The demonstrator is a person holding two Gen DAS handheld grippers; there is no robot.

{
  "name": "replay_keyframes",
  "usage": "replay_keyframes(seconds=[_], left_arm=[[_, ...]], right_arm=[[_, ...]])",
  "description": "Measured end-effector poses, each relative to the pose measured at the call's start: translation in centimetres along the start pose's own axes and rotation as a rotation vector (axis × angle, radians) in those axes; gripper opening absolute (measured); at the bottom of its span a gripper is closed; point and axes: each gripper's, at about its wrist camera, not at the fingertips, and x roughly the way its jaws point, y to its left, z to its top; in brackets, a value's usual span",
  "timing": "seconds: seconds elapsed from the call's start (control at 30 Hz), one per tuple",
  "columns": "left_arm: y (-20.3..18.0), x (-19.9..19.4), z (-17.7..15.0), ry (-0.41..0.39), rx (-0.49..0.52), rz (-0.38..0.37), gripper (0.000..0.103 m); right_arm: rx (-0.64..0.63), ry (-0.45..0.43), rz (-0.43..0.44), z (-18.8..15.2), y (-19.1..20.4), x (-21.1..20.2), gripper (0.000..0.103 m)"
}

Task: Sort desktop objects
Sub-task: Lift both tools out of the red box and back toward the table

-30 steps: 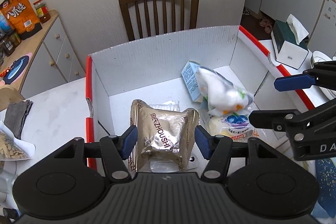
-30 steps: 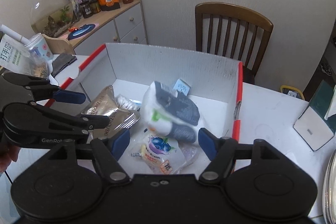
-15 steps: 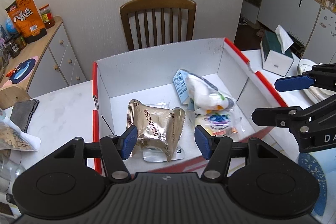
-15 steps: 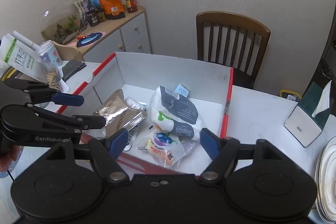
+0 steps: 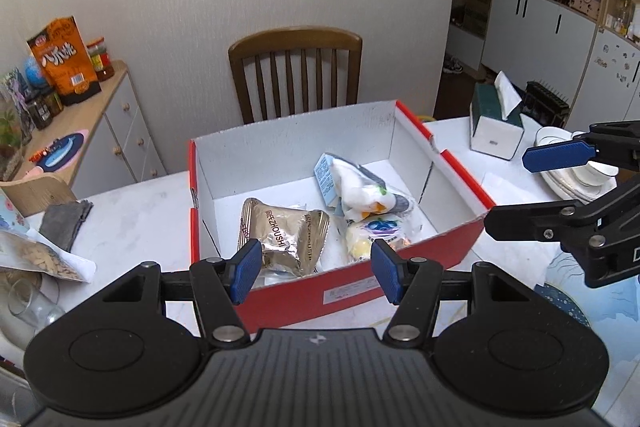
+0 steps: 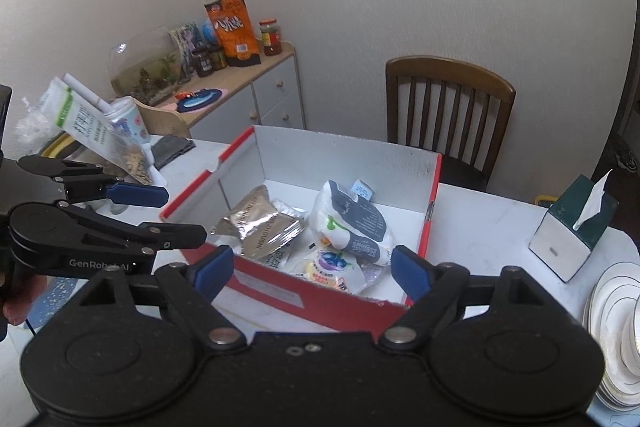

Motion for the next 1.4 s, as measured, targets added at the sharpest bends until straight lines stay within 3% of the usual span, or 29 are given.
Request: replay_keyframes(seconds=[0.3,0.63,0.73,1.1,1.17,1.4], left_arm=[[-1.2,-3.8,-1.8,-0.034,-0.023,0.022,0.059],[-2.9,-6.7,-4.2,-0.053,-0.03,-0.017,0.059],[-3.4,-7.5,-5.1,-0.056,-0.036,-0.035,0.072],[-5.1,-8.8,-8.9,-0.037,-0.004,-0.081,0.084],[-5.4,-8.7,-10.0,-0.028,0.0,-0.09,0.09],[-6.5,-8.2,-14.3,0.014,0.044,-0.094,0.093]], right_arm=[[0.011,-0.024,0.031,-2.2,0.8,-3.5,0.093],[0.04,-0.006,0.086,-6.2,2.3,-6.9,0.094],[0.059,0.011,0.108,-7.3,2.4,-7.8,0.094],[0.03,0.062,0.108,-11.9,3.4,-9.7,0.095],[0.035,0.071,0.096,-12.8,3.4,-9.8,0.095],[0.037,0.127,0.073,-16.4,4.0,-9.7,0.095]])
